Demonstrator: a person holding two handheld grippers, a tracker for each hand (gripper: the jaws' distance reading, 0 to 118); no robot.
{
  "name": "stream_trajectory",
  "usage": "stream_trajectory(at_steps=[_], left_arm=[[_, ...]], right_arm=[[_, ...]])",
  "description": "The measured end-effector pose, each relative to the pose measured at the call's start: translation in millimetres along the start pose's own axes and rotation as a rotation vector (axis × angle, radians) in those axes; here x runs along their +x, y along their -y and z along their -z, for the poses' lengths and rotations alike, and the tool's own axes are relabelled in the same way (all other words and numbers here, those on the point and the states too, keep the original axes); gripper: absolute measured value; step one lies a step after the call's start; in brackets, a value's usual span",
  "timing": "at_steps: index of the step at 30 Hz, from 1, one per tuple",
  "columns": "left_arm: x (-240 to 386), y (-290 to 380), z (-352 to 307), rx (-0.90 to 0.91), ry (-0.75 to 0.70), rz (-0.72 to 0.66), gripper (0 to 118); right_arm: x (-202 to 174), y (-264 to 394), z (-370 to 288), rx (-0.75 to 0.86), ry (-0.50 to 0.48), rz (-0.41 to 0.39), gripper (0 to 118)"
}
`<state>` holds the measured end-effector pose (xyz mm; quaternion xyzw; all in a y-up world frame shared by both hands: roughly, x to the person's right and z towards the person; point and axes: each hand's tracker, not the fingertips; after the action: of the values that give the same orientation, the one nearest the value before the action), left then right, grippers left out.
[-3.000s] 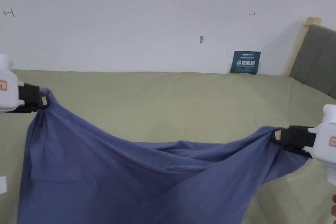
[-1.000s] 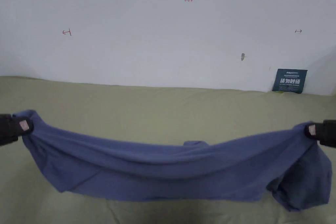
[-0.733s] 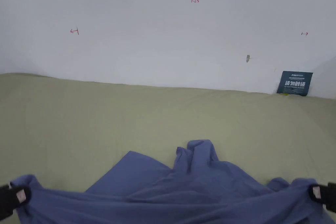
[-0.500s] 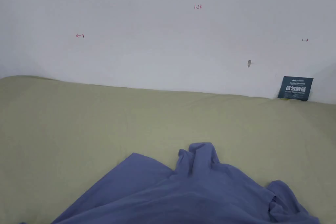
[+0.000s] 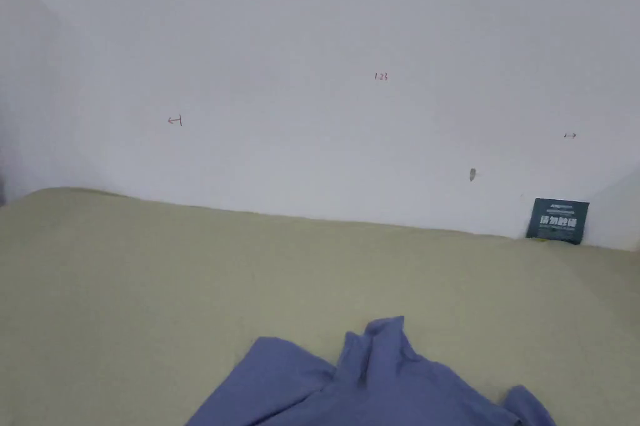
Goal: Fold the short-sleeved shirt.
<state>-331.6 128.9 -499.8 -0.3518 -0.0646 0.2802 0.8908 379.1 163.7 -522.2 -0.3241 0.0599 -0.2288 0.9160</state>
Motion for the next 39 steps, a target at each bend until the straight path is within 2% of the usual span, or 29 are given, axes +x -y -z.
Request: stream_trajectory(at_steps=[2,3,4,6,7,11,12,13,14,15,16,17,18,19,20,24,27,30,31,34,35,36,39], left_arm=[[36,-15,-24,0.090,-0.042,0.129,85],[54,-20,-30,0.133,-0.053,0.197,85],[76,-23,-34,0.175,-0.066,0.260,85],[122,-22,-35,0.218,-0.100,0.357,85],[141,-18,-34,0.225,-0.099,0.396,85],[204,28,-25,0.301,-0.165,0.503,84],[213,42,-25,0.298,-0.151,0.512,82],[220,60,-25,0.290,-0.136,0.518,74],[227,83,-27,0.283,-0.107,0.527,74],[231,99,-27,0.271,-0.099,0.542,69],[233,120,-29,0.267,-0.102,0.549,50],[234,138,-27,0.276,-0.108,0.557,0],[238,158,-31,0.280,-0.137,0.555,0],[236,168,-30,0.263,-0.128,0.551,0],[233,178,-26,0.187,-0.084,0.528,0],[221,201,-20,0.138,-0.127,0.562,0],[203,185,-18,0.116,-0.154,0.549,0],[168,134,-17,0.132,-0.215,0.474,0],[155,118,-14,0.117,-0.212,0.476,3],[103,59,-1,0.004,-0.246,0.427,84],[80,42,8,-0.062,-0.260,0.383,101],[59,32,18,-0.106,-0.268,0.317,106],[6,12,42,-0.165,-0.337,0.018,106]], right_arm=[[-45,-8,-21,0.082,0.054,-0.204,68],[-65,-8,-31,0.132,0.079,-0.281,68],[-86,-7,-37,0.176,0.100,-0.331,68],[-125,-1,-46,0.245,0.132,-0.373,68],[-130,3,-46,0.271,0.143,-0.389,68],[-175,49,-56,0.353,0.166,-0.373,67],[-180,61,-58,0.348,0.166,-0.374,65],[-184,76,-60,0.345,0.161,-0.360,62],[-187,93,-62,0.329,0.136,-0.349,62],[-189,105,-64,0.308,0.105,-0.344,61],[-193,120,-64,0.290,0.125,-0.360,51],[-197,134,-62,0.264,0.179,-0.401,0],[-201,149,-63,0.260,0.230,-0.408,1],[-203,157,-62,0.228,0.169,-0.441,1],[-204,166,-61,0.195,0.127,-0.431,1],[-204,184,-57,0.134,0.090,-0.428,1],[-202,183,-57,0.125,0.079,-0.435,1],[-192,167,-59,0.134,0.064,-0.426,1],[-193,164,-62,0.143,0.064,-0.427,1],[-181,148,-61,0.151,0.075,-0.424,1],[-181,146,-64,0.154,0.079,-0.419,1],[-178,143,-63,0.156,0.081,-0.414,1],[-172,140,-57,0.147,0.067,-0.394,1]])
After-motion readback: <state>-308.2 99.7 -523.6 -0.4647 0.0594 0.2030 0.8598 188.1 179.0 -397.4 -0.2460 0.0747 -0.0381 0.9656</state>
